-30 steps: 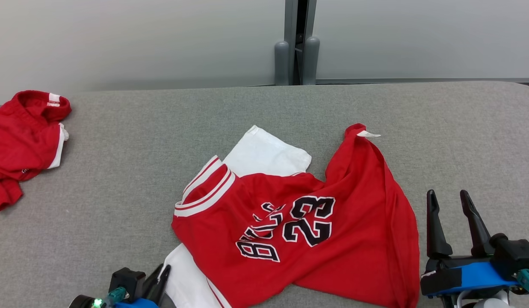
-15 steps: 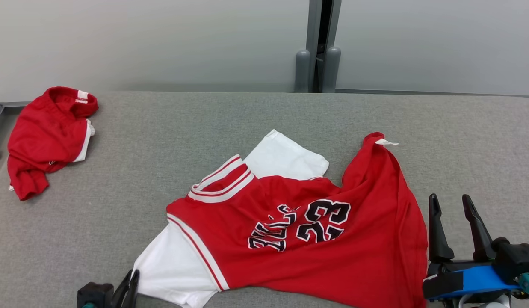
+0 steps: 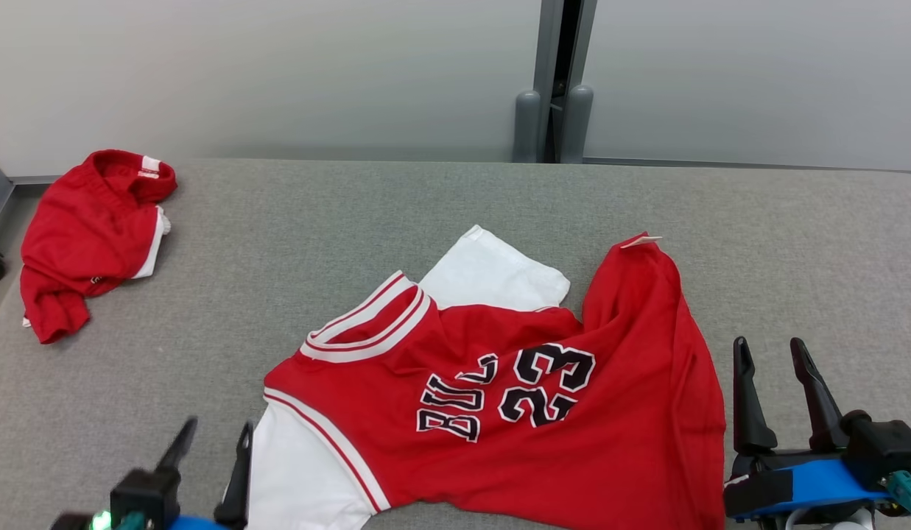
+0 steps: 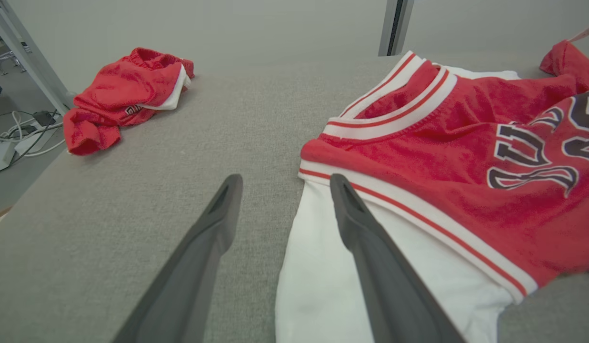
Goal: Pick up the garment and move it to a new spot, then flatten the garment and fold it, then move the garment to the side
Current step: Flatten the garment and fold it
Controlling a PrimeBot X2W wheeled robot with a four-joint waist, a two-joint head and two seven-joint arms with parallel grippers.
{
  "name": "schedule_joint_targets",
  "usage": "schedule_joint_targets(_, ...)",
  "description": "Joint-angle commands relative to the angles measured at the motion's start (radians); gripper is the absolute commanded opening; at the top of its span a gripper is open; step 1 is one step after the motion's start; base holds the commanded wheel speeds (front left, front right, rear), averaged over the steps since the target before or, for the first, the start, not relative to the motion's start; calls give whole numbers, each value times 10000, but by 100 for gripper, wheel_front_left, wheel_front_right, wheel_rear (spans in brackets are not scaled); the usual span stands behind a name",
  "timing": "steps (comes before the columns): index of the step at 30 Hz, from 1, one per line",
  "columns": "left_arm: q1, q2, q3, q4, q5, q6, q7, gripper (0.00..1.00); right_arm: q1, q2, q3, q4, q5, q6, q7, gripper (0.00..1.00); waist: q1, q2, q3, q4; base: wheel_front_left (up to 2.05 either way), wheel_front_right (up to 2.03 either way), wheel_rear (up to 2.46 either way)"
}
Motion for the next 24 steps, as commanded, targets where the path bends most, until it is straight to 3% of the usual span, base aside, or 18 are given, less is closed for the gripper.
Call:
schedule_joint_targets(1,-436,125,-45,-172,169,-45,-136,100,-66,-21,59,26,33,-3,-5,100,1,0,12,-73,0,0,0)
schedule_joint_targets(10,-3390,-10,-502,-71,498,-711,-67,100,-325,-40,233,37,66,-3,-5,100,1,0,317,-800,0,0,0)
schedule_joint_targets(18,-5714,-128,-1030,1542,330,-1605,522,100,-678,-4,332,61,106,-4,-5,100,1,0,809,-1762,0,0,0)
schedule_joint_targets(24,-6839,-117,-1669,3170,-221,-1942,1365,100,-853,23,325,70,170,-4,-5,100,1,0,1081,-2270,0,0,0)
